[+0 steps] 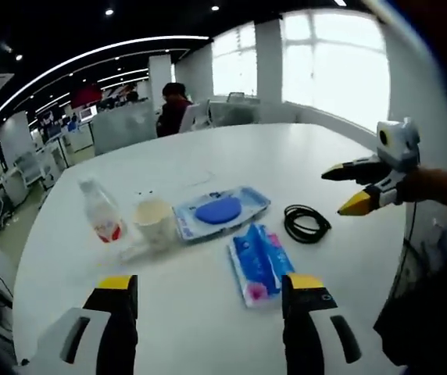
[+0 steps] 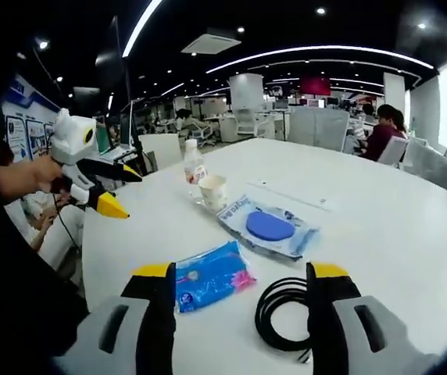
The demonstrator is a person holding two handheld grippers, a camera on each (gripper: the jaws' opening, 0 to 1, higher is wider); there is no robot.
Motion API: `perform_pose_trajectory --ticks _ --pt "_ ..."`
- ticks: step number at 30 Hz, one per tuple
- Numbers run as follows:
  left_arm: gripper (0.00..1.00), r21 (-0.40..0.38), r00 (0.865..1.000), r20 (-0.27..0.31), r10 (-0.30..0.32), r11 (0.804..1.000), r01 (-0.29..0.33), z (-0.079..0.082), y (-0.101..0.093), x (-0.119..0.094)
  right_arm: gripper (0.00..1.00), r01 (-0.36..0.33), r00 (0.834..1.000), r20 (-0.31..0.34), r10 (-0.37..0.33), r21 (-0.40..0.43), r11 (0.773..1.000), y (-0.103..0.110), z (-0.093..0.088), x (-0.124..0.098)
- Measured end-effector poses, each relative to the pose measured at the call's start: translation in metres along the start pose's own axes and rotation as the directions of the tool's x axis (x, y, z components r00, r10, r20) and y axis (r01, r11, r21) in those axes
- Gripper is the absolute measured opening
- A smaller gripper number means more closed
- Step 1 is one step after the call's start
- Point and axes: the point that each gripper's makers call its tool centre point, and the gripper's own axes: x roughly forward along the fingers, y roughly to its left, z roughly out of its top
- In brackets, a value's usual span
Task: Arrange the tabletop items into an orderly group along one side of the table until the central work area is clear of visible clutter.
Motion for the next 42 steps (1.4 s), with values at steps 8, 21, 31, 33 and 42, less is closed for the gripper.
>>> perform_pose_trajectory --ticks 8,21,31,33,42 --pt "0.74 -0.055 1.0 -0.017 -0.007 0.998 0.007 -0.031 -0.041 0.003 0.51 -0.072 0.996 -0.054 0.067 -0.103 0.992 -0.002 -0.007 0.029" --pt "0.57 -0.248 0.994 0.003 -0.108 0.963 0.106 -0.051 -0.097 0.024 0.39 -0.157 0.979 -0.16 0.128 -0.19 0.969 0.003 -0.023 0.075" --pt "0.35 -0.322 0.989 -0.053 -0.139 0.94 0.115 -0.062 -0.107 0.04 0.37 -0.219 0.959 -0.236 0.158 -0.257 0.941 0.009 -0.04 0.106" --pt "0.35 -0.339 0.989 -0.048 -0.137 0.934 0.112 -0.06 -0.108 0.044 0.35 -0.227 0.956 -0.244 0.163 -0.26 0.939 0.01 -0.042 0.109" --pt "0.25 -0.441 0.987 -0.094 -0.132 0.894 0.078 -0.064 -0.107 0.061 0.31 -0.232 0.952 -0.256 0.167 -0.25 0.94 0.009 -0.045 0.12"
